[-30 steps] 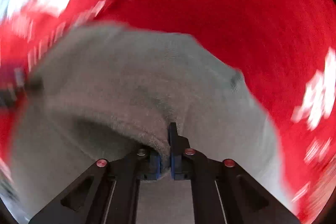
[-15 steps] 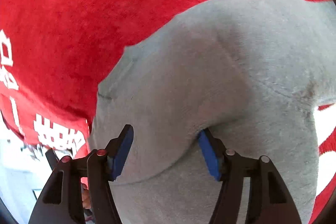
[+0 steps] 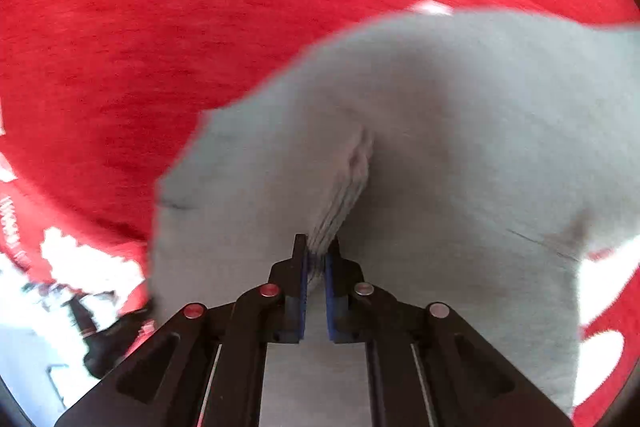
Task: Fold small clothes
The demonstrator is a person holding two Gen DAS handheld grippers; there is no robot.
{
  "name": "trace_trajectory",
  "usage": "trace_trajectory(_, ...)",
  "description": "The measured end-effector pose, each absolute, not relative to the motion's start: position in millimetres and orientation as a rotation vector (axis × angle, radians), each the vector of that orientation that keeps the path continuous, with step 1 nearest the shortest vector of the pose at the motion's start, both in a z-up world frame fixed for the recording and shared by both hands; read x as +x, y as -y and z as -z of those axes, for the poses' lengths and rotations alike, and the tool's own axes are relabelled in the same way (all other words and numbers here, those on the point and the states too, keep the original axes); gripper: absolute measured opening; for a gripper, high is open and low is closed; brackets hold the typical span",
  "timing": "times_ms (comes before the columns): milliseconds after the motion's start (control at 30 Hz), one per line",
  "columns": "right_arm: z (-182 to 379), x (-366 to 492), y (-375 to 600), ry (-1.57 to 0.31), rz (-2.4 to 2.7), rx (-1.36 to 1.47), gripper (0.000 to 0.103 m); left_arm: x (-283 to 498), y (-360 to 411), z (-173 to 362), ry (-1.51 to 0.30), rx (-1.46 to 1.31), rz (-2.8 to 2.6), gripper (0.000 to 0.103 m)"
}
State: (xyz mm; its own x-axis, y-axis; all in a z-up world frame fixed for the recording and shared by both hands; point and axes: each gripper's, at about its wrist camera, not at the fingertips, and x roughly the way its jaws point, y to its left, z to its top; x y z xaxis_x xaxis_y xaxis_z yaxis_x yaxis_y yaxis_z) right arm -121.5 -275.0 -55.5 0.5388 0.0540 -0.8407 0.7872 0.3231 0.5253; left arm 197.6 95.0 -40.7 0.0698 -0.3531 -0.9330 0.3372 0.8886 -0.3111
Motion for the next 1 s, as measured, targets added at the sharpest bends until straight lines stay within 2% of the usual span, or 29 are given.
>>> trace_trajectory(100, 46.0, -134.3, 268.6, -0.907, 0.645, 1.171, 0.019, 195.2, -98.0, 33.8, -1.389, 0.025, 0.507, 0.010)
trace_trajectory(133, 42.1, -134.5, 263.0, -0.921, 0.644, 1.178, 0.028, 194.7, -100.5, 29.5, -1.381, 0.033, 0.494, 0.010)
trace_trajectory(167, 40.2, -132.4, 256.6, -0.927, 0.619, 1.194, 0.043, 197.8, -104.3, 28.0, -1.371, 0.038, 0.484, 0.010)
trace_trajectory(200, 39.2, -129.9, 249.0, -0.930, 0.572, 1.211, 0.047, 197.3, -108.4, 22.3, -1.351, 0.054, 0.464, 0.010)
trace_trajectory(433, 71.3, -48.6, 128.1, -1.055, 0.087, 1.339, 0.048, 178.1, -139.4, -1.6, -1.326, 0.126, 0.441, 0.010)
trace_trajectory(567, 98.8, -4.4, 77.6, -1.066, 0.017, 1.394, 0.048, 161.9, -169.2, -8.7, -1.331, 0.129, 0.412, 0.010)
trace_trajectory(633, 103.6, 2.6, 73.0, -1.037, 0.026, 1.430, 0.045, 153.5, -184.3, -10.2, -1.343, 0.120, 0.405, 0.010)
trace_trajectory(667, 107.3, 9.3, 71.7, -1.025, 0.027, 1.439, 0.020, 149.2, -190.2, -10.8, -1.346, 0.124, 0.399, 0.010)
trace_trajectory(700, 105.0, 8.4, 72.6, -1.019, 0.023, 1.444, 0.005, 145.5, -193.8, -10.5, -1.348, 0.129, 0.396, 0.010)
trace_trajectory(800, 97.0, 20.4, 60.2, -1.014, 0.011, 1.414, 0.006, 138.2, -212.9, -14.7, -1.346, 0.143, 0.394, 0.010)
trace_trajectory(1000, 115.1, 24.5, 36.5, -1.041, 0.059, 1.421, 0.006, 134.6, -212.0, -11.1, -1.337, 0.162, 0.384, 0.010)
